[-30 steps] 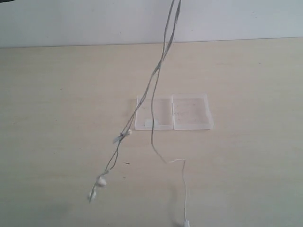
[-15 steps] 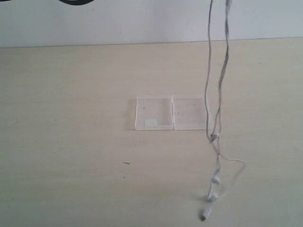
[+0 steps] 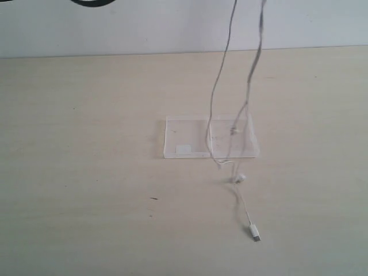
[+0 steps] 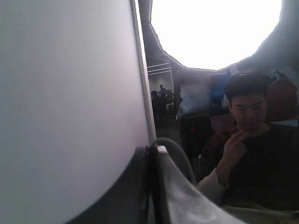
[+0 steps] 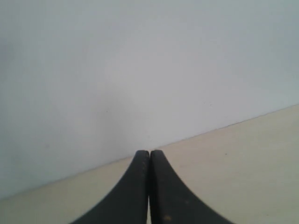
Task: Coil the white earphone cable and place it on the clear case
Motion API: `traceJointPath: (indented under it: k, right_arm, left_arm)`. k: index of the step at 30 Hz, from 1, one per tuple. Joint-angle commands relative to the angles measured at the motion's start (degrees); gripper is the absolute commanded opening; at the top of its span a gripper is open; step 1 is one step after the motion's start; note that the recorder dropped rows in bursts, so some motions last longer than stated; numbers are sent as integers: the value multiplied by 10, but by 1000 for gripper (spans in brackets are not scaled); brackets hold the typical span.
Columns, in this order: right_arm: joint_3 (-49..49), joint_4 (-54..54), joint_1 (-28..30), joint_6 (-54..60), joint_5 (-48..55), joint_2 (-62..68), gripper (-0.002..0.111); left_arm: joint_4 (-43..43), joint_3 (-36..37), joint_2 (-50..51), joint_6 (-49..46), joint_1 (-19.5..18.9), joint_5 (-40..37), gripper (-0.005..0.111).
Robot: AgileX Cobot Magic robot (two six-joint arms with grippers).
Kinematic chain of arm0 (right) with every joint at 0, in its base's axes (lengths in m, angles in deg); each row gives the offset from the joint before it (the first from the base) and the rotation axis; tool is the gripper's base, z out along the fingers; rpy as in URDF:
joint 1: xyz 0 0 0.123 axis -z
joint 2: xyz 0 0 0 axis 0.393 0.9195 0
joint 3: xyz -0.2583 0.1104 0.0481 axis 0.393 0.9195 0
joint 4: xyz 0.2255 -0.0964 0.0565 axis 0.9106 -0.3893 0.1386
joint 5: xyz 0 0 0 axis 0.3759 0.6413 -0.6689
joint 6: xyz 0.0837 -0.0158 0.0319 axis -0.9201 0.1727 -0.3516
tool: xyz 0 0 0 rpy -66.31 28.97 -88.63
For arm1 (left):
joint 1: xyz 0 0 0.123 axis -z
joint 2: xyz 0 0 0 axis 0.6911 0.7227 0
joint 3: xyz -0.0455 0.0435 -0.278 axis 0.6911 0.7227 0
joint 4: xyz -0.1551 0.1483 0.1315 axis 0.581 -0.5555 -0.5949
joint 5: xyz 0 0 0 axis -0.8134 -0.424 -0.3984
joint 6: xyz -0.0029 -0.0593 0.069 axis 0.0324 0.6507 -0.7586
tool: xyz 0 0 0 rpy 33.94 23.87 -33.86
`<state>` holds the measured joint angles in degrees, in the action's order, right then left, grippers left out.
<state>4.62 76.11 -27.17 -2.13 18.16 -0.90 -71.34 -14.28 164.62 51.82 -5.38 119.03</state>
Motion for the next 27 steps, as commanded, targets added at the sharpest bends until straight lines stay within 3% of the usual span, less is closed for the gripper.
traceJointPath:
  k: [1, 16, 23, 27]
  right_arm:
    - [3, 41, 3, -10, -47, -4, 0]
    - [3, 22, 3, -55, -115, 0, 0]
    - [-108, -64, -2, -70, -21, 77, 8]
    - [-161, -61, -46, -31, 42, 169, 19]
  left_arm:
    - [3, 2, 1, 2, -2, 6, 0]
    - [1, 2, 1, 2, -2, 7, 0]
    - [1, 2, 1, 2, -2, 13, 0]
    - [1, 2, 1, 2, -2, 17, 0]
